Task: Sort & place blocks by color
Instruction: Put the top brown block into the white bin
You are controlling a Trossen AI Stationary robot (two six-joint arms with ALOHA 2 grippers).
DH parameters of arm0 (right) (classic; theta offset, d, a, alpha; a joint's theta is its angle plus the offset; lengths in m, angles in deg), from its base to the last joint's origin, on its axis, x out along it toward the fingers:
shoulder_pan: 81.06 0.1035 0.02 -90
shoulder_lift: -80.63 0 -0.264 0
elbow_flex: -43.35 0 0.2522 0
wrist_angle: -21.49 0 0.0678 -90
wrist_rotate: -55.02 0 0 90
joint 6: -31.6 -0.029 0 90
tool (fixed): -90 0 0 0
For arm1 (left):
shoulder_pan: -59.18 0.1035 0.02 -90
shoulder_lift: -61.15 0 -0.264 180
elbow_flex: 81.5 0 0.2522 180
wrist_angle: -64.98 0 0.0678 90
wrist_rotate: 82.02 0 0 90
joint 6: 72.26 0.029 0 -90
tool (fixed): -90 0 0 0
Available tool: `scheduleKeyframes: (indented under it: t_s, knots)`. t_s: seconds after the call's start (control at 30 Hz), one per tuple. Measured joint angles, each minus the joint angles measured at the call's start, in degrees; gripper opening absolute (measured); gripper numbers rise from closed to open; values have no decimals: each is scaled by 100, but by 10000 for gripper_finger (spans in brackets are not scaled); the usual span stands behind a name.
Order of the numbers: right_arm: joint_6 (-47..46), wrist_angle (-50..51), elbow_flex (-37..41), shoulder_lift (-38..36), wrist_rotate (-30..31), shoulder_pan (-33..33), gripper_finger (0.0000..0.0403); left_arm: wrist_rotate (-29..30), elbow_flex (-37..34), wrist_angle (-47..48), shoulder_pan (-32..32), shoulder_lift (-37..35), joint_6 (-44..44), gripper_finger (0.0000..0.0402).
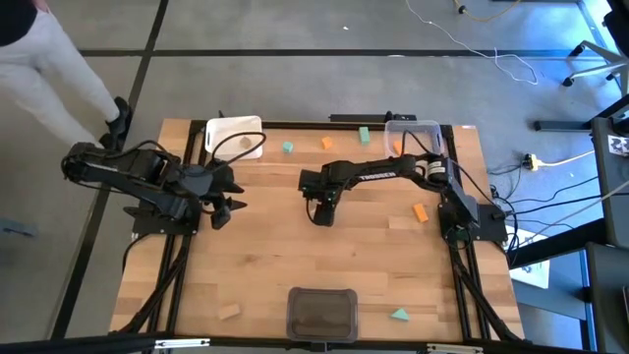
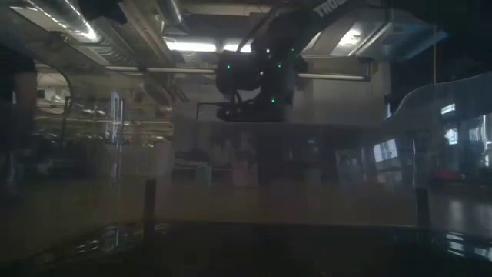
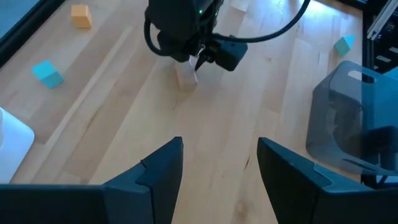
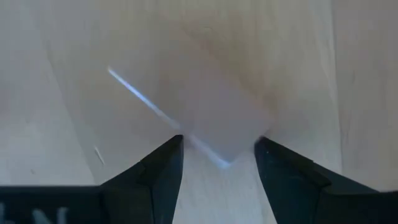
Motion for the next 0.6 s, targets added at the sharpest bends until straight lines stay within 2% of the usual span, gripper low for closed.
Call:
scheduleKeyframes:
  t_s: [0.27, 0.6]
  knots:
    - [300, -134, -20, 88, 19, 0, 199, -3, 0, -2, 2, 0, 8, 197]
    - [1881, 390, -361, 104, -4, -21, 199, -7, 0, -2, 2, 0, 14, 197]
